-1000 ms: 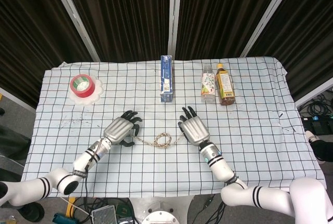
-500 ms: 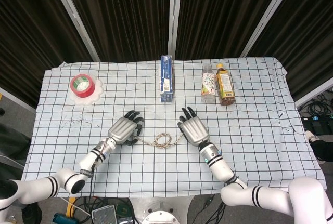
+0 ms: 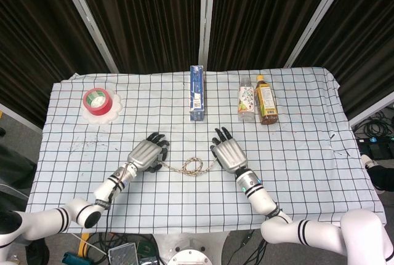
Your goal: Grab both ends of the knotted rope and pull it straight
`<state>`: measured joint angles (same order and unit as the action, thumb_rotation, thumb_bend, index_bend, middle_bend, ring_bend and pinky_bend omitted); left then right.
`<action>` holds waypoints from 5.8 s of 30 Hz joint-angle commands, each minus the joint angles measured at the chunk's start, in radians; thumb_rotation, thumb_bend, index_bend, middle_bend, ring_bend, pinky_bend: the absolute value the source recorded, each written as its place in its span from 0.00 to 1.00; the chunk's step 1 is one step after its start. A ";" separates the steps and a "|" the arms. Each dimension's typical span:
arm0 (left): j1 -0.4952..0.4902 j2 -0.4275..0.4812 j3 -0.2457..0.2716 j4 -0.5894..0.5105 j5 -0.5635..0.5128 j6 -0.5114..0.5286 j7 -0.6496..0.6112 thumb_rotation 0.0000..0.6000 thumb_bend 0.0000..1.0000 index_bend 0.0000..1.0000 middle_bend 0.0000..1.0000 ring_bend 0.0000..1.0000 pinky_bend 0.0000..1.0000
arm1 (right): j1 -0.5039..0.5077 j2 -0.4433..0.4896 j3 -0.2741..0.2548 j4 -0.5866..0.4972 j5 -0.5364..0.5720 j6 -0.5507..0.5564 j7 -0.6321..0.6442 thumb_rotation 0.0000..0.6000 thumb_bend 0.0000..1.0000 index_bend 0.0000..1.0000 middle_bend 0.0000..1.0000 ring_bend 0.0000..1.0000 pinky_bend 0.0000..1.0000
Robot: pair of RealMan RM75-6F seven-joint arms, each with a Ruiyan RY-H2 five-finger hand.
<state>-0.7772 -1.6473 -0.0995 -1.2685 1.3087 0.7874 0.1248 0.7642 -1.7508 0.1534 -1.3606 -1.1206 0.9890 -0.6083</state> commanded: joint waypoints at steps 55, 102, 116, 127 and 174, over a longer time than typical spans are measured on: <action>0.011 -0.021 0.034 0.048 0.022 0.036 -0.035 1.00 0.49 0.68 0.23 0.04 0.00 | -0.008 0.002 0.000 0.005 0.003 0.012 0.026 1.00 0.51 0.73 0.27 0.04 0.03; 0.221 0.154 0.102 0.010 0.129 0.280 -0.141 1.00 0.50 0.69 0.24 0.04 0.00 | -0.251 0.322 -0.043 -0.041 -0.026 0.152 0.235 1.00 0.51 0.74 0.27 0.04 0.03; 0.242 0.160 0.096 0.026 0.118 0.269 -0.168 1.00 0.50 0.69 0.24 0.04 0.00 | -0.263 0.290 -0.027 0.049 -0.008 0.121 0.261 1.00 0.51 0.74 0.27 0.04 0.03; 0.250 0.152 0.094 0.046 0.126 0.268 -0.185 1.00 0.50 0.69 0.24 0.04 0.00 | -0.268 0.268 -0.033 0.094 -0.037 0.112 0.271 1.00 0.51 0.73 0.26 0.04 0.02; 0.321 0.303 0.049 -0.128 0.109 0.380 -0.150 0.76 0.19 0.17 0.08 0.00 0.00 | -0.355 0.446 0.006 -0.103 -0.091 0.209 0.298 1.00 0.13 0.12 0.12 0.00 0.00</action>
<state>-0.4776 -1.3838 -0.0331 -1.3612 1.4334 1.1316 -0.0354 0.4336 -1.3586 0.1449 -1.4089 -1.1950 1.1587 -0.3423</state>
